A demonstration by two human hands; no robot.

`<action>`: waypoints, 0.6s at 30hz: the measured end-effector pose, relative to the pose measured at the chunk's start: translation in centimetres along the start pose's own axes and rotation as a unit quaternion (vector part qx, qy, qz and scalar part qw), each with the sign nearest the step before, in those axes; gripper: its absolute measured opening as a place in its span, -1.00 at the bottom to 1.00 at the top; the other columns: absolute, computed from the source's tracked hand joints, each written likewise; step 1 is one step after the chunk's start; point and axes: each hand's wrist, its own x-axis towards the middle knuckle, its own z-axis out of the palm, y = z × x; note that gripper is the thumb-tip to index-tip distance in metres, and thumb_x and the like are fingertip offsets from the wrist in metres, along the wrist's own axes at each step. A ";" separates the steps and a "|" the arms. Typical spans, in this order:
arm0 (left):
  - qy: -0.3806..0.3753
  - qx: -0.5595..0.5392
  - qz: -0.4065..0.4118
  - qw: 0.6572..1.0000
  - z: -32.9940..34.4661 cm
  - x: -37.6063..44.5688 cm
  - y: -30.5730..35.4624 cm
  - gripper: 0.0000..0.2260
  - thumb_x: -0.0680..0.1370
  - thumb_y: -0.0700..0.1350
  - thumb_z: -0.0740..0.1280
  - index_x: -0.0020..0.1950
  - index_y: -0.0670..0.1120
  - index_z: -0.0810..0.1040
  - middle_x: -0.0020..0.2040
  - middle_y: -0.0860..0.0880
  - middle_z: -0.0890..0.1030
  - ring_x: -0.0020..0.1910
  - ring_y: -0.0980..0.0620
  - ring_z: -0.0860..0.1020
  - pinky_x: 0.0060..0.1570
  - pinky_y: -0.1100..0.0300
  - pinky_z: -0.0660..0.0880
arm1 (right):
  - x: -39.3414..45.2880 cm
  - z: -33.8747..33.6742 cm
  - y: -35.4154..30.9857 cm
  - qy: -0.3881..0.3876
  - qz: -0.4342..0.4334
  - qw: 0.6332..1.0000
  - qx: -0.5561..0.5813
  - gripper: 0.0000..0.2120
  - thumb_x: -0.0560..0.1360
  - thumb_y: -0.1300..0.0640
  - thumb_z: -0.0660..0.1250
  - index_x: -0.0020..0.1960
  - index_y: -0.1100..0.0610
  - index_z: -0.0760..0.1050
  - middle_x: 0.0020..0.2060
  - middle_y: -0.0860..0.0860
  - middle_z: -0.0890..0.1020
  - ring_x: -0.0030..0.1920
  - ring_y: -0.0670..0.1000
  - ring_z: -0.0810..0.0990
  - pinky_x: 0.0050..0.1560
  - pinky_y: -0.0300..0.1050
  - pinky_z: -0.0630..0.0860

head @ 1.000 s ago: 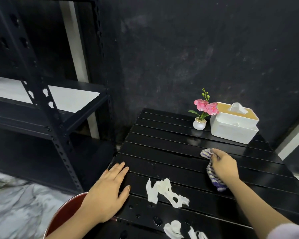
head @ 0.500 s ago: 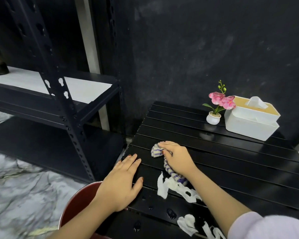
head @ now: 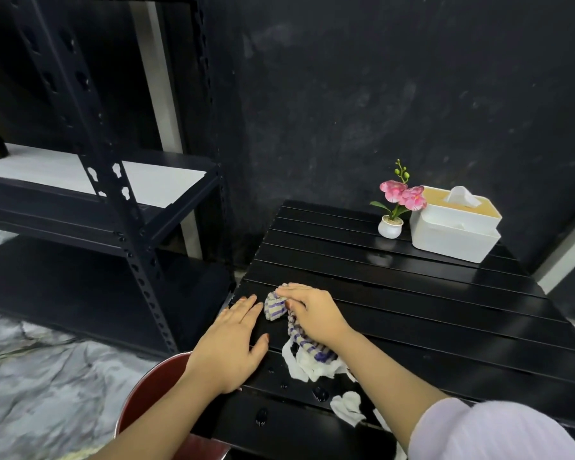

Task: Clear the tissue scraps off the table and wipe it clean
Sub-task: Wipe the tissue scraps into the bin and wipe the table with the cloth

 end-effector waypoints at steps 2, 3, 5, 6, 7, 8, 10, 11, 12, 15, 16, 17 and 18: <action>0.001 -0.004 0.000 1.000 0.0 0.0 0.0 -0.44 0.57 0.13 0.07 0.53 0.01 0.02 0.56 0.07 0.01 0.53 0.14 -0.06 0.45 0.24 -0.16 | -0.6 -0.8 0.0 0.066 0.026 0.997 0.039 -0.70 0.54 0.31 0.17 0.21 0.15 0.52 0.23 0.04 0.56 0.25 -0.10 0.47 0.15 -0.67 0.17; 0.001 -0.005 0.000 1.000 -0.1 0.1 0.0 -0.45 0.58 0.12 0.08 0.53 0.01 0.03 0.56 0.07 0.01 0.53 0.14 -0.05 0.46 0.24 -0.16 | -1.1 -1.5 0.2 0.111 0.043 0.991 0.055 -0.71 0.54 0.30 0.17 0.20 0.15 0.53 0.18 0.01 0.58 0.14 -0.14 0.52 0.11 -0.62 0.25; 0.001 -0.004 -0.001 1.000 -0.1 0.1 0.0 -0.45 0.58 0.12 0.08 0.53 0.01 0.04 0.56 0.06 0.02 0.53 0.13 -0.04 0.47 0.22 -0.15 | -2.4 -3.4 1.1 0.192 0.091 0.974 0.074 -0.72 0.54 0.26 0.19 0.19 0.10 0.55 0.05 -0.05 0.60 -0.13 -0.23 0.51 0.01 -0.41 0.40; -0.001 -0.001 -0.002 1.000 -0.1 0.0 0.1 -0.45 0.58 0.12 0.08 0.53 0.00 0.04 0.56 0.06 0.02 0.53 0.13 -0.04 0.47 0.22 -0.14 | -3.2 -4.5 1.6 0.223 0.118 0.964 0.079 -0.72 0.54 0.25 0.19 0.19 0.09 0.55 0.02 -0.05 0.61 -0.15 -0.22 0.51 0.01 -0.34 0.42; -0.005 0.003 -0.003 1.000 -0.2 0.0 0.1 -0.46 0.58 0.12 0.07 0.53 0.00 0.04 0.56 0.05 0.02 0.53 0.12 -0.04 0.47 0.22 -0.14 | -4.2 -5.7 2.3 0.248 0.144 0.955 0.080 -0.72 0.54 0.25 0.19 0.19 0.08 0.55 0.04 -0.03 0.62 -0.07 -0.16 0.55 0.08 -0.28 0.42; -0.008 0.006 -0.003 1.000 -0.2 -0.1 0.1 -0.46 0.59 0.12 0.06 0.53 -0.01 0.03 0.56 0.05 0.01 0.53 0.12 -0.04 0.47 0.21 -0.14 | -5.4 -6.9 3.0 0.269 0.169 0.945 0.077 -0.72 0.54 0.25 0.19 0.18 0.09 0.54 0.10 0.00 0.63 0.05 -0.08 0.57 0.17 -0.22 0.40; -0.013 0.013 -0.005 1.000 -0.4 -0.2 0.3 -0.46 0.60 0.12 0.05 0.53 -0.02 0.03 0.56 0.04 0.01 0.53 0.11 -0.05 0.49 0.19 -0.13 | -8.2 -9.3 4.4 0.302 0.211 0.928 0.057 -0.73 0.54 0.25 0.20 0.17 0.10 0.55 0.16 0.06 0.62 0.15 0.04 0.56 0.21 -0.14 0.39; -0.017 0.016 -0.006 1.000 -0.5 -0.3 0.5 -0.46 0.60 0.11 0.04 0.53 -0.03 0.02 0.56 0.03 0.01 0.53 0.10 -0.05 0.49 0.18 -0.13 | -9.8 -10.4 5.1 0.314 0.231 0.920 0.042 -0.73 0.53 0.25 0.20 0.17 0.11 0.56 0.16 0.09 0.62 0.14 0.08 0.56 0.18 -0.13 0.40; -0.021 0.020 -0.008 1.000 -0.6 -0.4 0.6 -0.47 0.60 0.11 0.04 0.53 -0.04 0.02 0.56 0.02 0.01 0.53 0.09 -0.05 0.50 0.17 -0.12 | -11.5 -11.4 5.8 0.322 0.251 0.913 0.021 -0.74 0.53 0.25 0.20 0.16 0.11 0.56 0.15 0.12 0.63 0.12 0.11 0.57 0.13 -0.13 0.41; -0.026 0.030 -0.012 0.999 -1.2 -0.8 1.2 -0.48 0.61 0.09 0.04 0.53 -0.07 0.04 0.56 -0.01 0.04 0.54 0.07 -0.01 0.51 0.15 -0.08 | -17.0 -14.0 7.7 0.341 0.312 0.886 -0.042 -0.74 0.54 0.23 0.20 0.17 0.13 0.56 0.07 0.22 0.65 0.07 0.23 0.57 0.08 -0.06 0.43; -0.023 0.029 -0.011 0.999 -1.3 -1.0 1.3 -0.49 0.61 0.08 0.04 0.52 -0.07 0.06 0.56 -0.01 0.07 0.53 0.06 0.00 0.51 0.14 -0.07 | -18.9 -14.8 8.2 0.347 0.329 0.876 -0.057 -0.74 0.54 0.22 0.19 0.17 0.15 0.55 0.04 0.25 0.65 0.04 0.26 0.58 0.07 -0.03 0.44; -0.018 0.022 -0.011 1.000 -1.5 -1.4 1.5 -0.49 0.61 0.07 0.05 0.52 -0.07 0.07 0.55 -0.01 0.08 0.53 0.06 0.02 0.51 0.14 -0.06 | -20.7 -15.5 8.6 0.351 0.347 0.867 -0.072 -0.74 0.54 0.23 0.19 0.18 0.17 0.55 0.01 0.27 0.66 0.00 0.27 0.59 0.05 -0.01 0.45; -0.012 0.012 -0.011 1.000 -1.6 -1.8 1.6 -0.50 0.61 0.07 0.05 0.52 -0.07 0.08 0.55 -0.01 0.10 0.53 0.06 0.03 0.50 0.14 -0.05 | -22.5 -16.1 9.0 0.352 0.364 0.858 -0.085 -0.74 0.54 0.24 0.19 0.18 0.20 0.54 -0.01 0.29 0.65 -0.03 0.29 0.59 0.03 0.01 0.46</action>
